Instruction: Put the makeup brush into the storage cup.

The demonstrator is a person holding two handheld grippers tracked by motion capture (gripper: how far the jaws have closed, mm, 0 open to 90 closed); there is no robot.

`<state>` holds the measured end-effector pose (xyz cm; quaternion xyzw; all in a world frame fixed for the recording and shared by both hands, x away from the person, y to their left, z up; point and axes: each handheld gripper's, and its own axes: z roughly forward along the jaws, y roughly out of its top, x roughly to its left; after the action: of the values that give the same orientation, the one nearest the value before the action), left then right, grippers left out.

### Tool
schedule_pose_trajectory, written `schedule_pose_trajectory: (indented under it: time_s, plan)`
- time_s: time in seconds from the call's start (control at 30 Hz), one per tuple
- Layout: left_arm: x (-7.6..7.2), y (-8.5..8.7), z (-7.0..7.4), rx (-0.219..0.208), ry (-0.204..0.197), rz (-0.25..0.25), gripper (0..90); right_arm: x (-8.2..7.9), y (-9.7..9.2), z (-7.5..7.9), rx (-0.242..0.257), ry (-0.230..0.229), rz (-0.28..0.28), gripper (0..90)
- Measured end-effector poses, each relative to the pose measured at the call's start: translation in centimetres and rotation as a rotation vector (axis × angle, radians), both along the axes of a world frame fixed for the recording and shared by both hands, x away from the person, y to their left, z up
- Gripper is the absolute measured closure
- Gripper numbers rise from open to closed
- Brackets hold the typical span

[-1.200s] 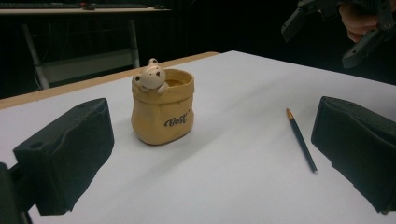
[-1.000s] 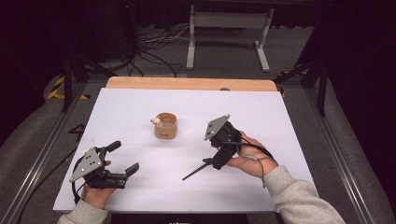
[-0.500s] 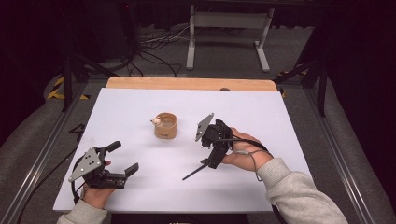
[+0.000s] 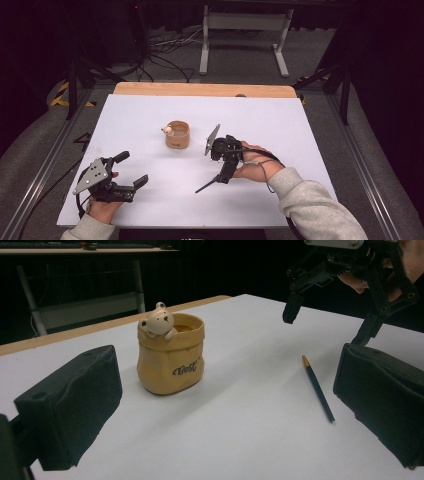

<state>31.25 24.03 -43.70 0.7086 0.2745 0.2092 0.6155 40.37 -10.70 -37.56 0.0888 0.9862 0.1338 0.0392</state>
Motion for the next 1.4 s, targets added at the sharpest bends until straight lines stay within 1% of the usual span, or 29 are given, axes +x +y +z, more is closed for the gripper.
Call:
schedule_pose_trajectory:
  time_s: [0.23, 0.3, 0.33, 0.47, 0.57, 0.67, 0.77, 0.8, 0.83, 0.93, 0.97, 1.27, 1.3, 1.4]
  plan:
    - [0.0, 0.1, 0.0, -0.003, -0.003, 0.004, 0.0, 0.1, 0.1, -1.5, -0.033, 0.013, 0.007, 6.0]
    - [0.0, 0.1, 0.1, -0.003, -0.005, 0.006, 0.0, 0.1, 0.1, -1.7, -0.036, 0.014, 0.006, 6.1]
    - [0.0, 0.1, 0.1, -0.003, -0.004, 0.006, 0.0, 0.1, 0.1, -2.1, -0.047, 0.018, 0.006, 6.1]
    - [-0.1, 0.1, 0.0, -0.005, -0.002, 0.005, 0.0, 0.0, 0.3, -2.6, -0.073, 0.026, 0.012, 6.6]
    - [-0.1, 0.1, 0.1, -0.003, -0.012, 0.007, 0.0, -0.1, 0.4, -2.8, -0.08, 0.031, 0.017, 7.1]
    - [-0.2, 0.1, 0.2, 0.007, -0.018, -0.007, 0.0, 0.0, 0.5, -3.3, -0.086, 0.033, 0.021, 9.4]
    - [-0.2, 0.1, 0.2, 0.009, -0.016, -0.009, 0.0, 0.1, 0.5, -3.5, -0.086, 0.038, 0.018, 9.7]
    - [-0.2, 0.1, 0.2, 0.006, -0.017, -0.011, 0.0, 0.1, 0.4, -3.6, -0.093, 0.045, 0.019, 11.9]
    - [-0.2, 0.1, 0.2, 0.005, -0.018, -0.011, 0.0, 0.1, 0.4, -3.8, -0.09, 0.054, 0.018, 13.0]
    - [-0.3, 0.1, 0.3, 0.007, -0.021, -0.013, 0.0, 0.3, 0.3, -4.3, -0.111, 0.063, 0.023, 13.8]
    - [-0.3, 0.1, 0.3, 0.006, -0.021, -0.013, 0.0, 0.3, 0.3, -4.4, -0.108, 0.061, 0.02, 13.9]
    - [-0.3, 0.1, 0.3, 0.005, -0.019, -0.009, 0.0, 0.6, 0.2, -4.9, -0.138, 0.062, 0.024, 16.2]
    - [-0.3, 0.1, 0.2, -0.002, -0.016, -0.006, 0.0, 0.6, 0.2, -4.9, -0.14, 0.063, 0.023, 16.6]
    - [-0.3, 0.1, 0.2, -0.002, -0.015, -0.007, 0.0, 0.6, 0.3, -5.0, -0.149, 0.064, 0.026, 18.7]
